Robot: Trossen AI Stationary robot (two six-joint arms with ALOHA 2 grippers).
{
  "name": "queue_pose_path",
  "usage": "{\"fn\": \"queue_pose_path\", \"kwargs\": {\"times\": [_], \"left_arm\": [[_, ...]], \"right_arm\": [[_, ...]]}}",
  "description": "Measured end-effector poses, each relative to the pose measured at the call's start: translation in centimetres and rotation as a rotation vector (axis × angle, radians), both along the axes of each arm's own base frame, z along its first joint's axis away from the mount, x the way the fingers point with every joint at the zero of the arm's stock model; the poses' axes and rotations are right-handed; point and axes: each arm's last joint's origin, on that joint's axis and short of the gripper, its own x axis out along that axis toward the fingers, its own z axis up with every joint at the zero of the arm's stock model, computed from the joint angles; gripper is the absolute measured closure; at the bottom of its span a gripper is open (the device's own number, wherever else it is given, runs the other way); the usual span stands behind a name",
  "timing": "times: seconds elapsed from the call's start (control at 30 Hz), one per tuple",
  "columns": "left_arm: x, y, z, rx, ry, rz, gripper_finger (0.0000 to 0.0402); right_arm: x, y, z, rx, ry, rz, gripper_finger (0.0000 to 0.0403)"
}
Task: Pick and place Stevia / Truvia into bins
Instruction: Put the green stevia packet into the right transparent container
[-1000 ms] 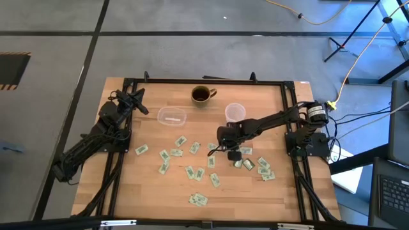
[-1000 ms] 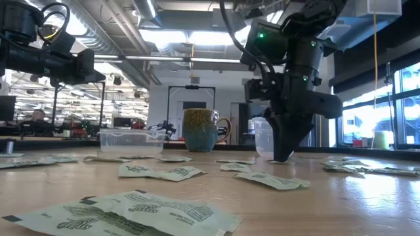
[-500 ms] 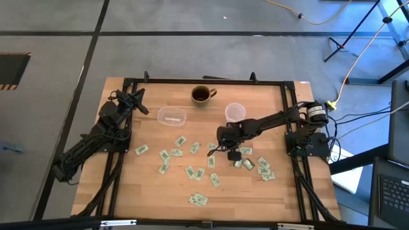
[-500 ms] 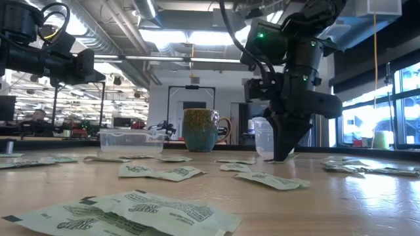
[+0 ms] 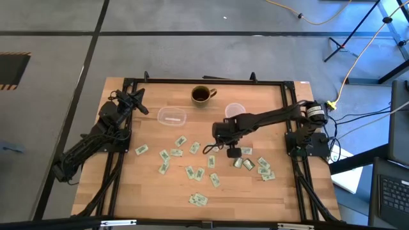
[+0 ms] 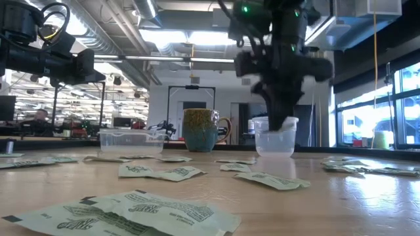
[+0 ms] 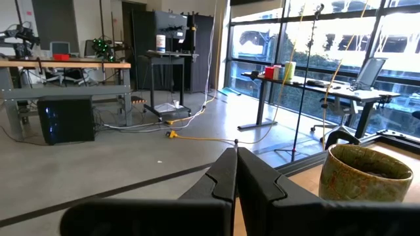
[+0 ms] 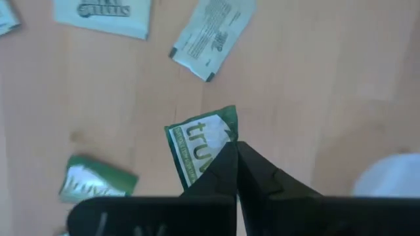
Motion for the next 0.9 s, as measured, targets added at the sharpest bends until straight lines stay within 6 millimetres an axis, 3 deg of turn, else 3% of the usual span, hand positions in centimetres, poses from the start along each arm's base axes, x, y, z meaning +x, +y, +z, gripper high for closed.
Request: {"fn": "queue_pose_path", "kwargs": {"times": [0.23, 0.6, 0.77, 0.9], "left_arm": [[0.0, 0.0, 0.0, 0.0, 0.0, 0.0, 0.0396], [0.0, 0.1, -0.1, -0.008, 0.007, 0.0, 0.0396], [0.1, 0.1, -0.1, -0.01, 0.009, 0.0, 0.0396], [0.1, 0.1, -0.1, -0.01, 0.008, 0.0, 0.0395]], "right_arm": [[0.0, -0.6, 4.2, -0.09, -0.019, 0.014, 0.0398], [-5.1, -4.4, 10.3, -0.196, -0.289, -0.152, 0.0398], [-6.4, -7.0, 9.5, -0.224, -0.34, -0.25, 0.0398], [-6.6, -9.0, 6.9, -0.243, -0.346, -0.304, 0.0398]]}}
